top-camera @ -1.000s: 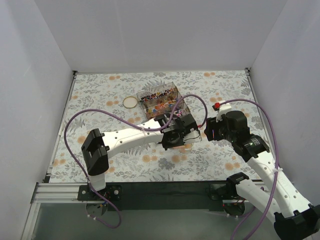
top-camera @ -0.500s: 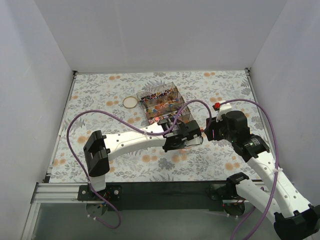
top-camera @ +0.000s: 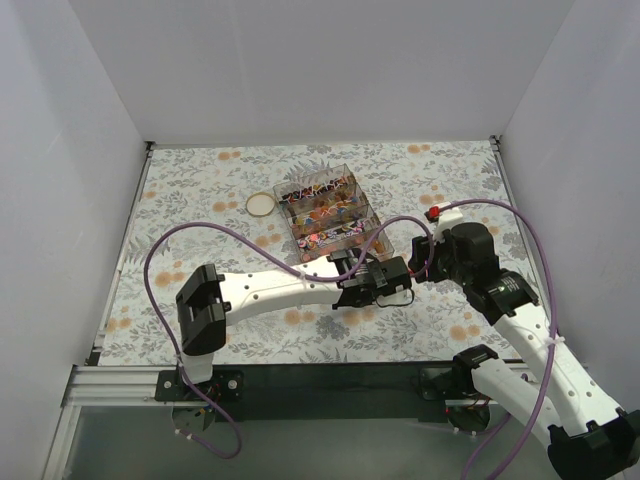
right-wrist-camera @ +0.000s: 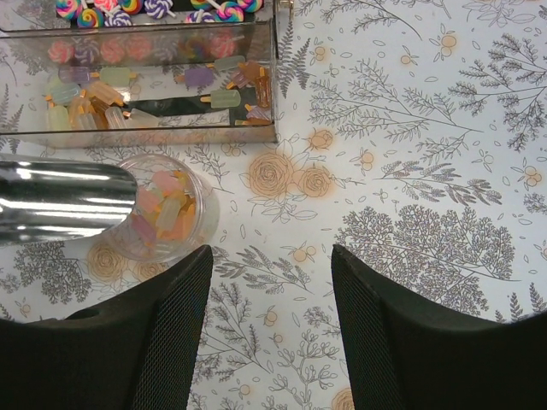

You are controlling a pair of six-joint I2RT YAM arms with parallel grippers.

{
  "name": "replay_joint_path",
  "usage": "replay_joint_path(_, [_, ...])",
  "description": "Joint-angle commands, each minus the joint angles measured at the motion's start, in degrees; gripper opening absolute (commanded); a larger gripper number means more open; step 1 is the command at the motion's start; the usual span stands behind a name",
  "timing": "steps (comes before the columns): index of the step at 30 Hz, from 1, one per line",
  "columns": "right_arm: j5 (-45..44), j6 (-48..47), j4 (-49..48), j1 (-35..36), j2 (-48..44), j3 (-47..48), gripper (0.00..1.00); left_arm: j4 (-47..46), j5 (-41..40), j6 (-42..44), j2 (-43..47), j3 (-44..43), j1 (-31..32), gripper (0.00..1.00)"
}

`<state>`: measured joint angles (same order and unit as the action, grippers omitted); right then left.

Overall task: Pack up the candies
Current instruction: Place the fake candies in the packing bottle, then scoop the fake candies from the storage box.

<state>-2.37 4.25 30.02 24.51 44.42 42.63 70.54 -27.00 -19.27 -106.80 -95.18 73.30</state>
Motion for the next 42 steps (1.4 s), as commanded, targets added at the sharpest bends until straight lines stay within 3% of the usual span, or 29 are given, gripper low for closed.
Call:
replay_joint_path(1, [0.26,-0.47,-1.72,0.27,-1.09,-0.18,0.65,0.39,-3.23,0.81,1.33,-0.80,-0.08,0.00])
replay_joint_path(7, [1.14,-0.38,-1.72,0.36,-1.18,-0.09,0.66,-4.26,-2.45,3.17,4.84,3.14,-0.26,0.00])
replay_joint_path(11, [6.83,-0.03,-1.46,0.27,-0.22,0.87,0.66,-20.57,3.00,6.96,14.41,15.08,-1.84,0.00])
replay_joint_path(16, [15.10,1.28,-1.72,0.27,1.80,2.71,0.66,-29.66,9.07,7.14,23.92,25.47,-3.68,0.00])
replay_joint_path(26, [29.78,5.41,-7.16,0.27,5.49,2.81,0.66,-34.67,12.23,6.79,27.17,27.76,-4.57,0.00])
replay_joint_path(36, [27.95,7.88,-12.00,0.27,9.62,-3.42,0.65,-39.78,18.91,4.77,33.49,30.48,-5.53,0.00])
replay_joint_path(42, [29.70,8.41,-13.41,0.10,10.77,-4.58,0.59,-42.77,24.10,3.45,38.33,33.03,-8.08,0.00])
